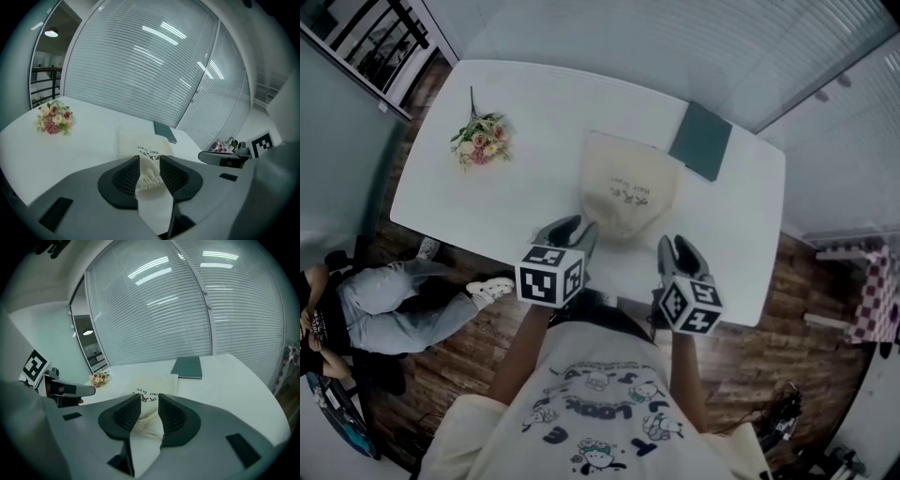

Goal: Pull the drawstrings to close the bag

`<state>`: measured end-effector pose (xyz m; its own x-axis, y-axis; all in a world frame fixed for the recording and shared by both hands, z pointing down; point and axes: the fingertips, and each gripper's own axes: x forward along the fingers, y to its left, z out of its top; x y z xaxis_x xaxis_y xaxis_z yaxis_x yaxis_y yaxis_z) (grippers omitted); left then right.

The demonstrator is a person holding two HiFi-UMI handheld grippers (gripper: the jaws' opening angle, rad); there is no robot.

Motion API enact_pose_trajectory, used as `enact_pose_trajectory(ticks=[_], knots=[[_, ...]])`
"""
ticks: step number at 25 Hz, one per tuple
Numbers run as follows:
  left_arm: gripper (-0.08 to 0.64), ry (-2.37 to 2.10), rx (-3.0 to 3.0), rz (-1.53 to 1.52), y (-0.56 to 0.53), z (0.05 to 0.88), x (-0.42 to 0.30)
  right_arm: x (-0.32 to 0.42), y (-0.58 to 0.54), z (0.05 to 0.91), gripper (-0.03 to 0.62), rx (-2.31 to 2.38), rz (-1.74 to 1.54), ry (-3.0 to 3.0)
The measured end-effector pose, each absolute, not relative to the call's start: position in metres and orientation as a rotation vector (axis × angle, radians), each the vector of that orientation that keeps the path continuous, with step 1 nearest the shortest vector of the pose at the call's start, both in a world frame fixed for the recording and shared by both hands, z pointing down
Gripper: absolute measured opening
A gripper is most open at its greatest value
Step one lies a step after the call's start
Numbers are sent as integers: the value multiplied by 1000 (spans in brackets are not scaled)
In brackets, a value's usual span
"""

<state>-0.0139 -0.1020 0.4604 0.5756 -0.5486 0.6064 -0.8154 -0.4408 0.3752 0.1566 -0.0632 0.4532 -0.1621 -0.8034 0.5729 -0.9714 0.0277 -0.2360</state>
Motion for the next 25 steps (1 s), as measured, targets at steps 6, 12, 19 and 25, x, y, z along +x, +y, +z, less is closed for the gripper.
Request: enact_pose_trajectory(ticks=[6, 12, 19, 25], knots=[[166, -1186, 2362, 491, -113, 408, 2, 150, -80, 400, 127, 1915, 540, -2103], [129, -1416, 2480, 487, -119, 374, 4, 150, -86, 359, 127, 2050, 354, -2123], [95, -1572, 2512, 237, -124, 339, -2, 152, -84, 336, 126, 2132, 229, -2136], [91, -1600, 2542, 190, -123, 328, 3, 149, -85, 330, 114, 2141, 186, -2136]])
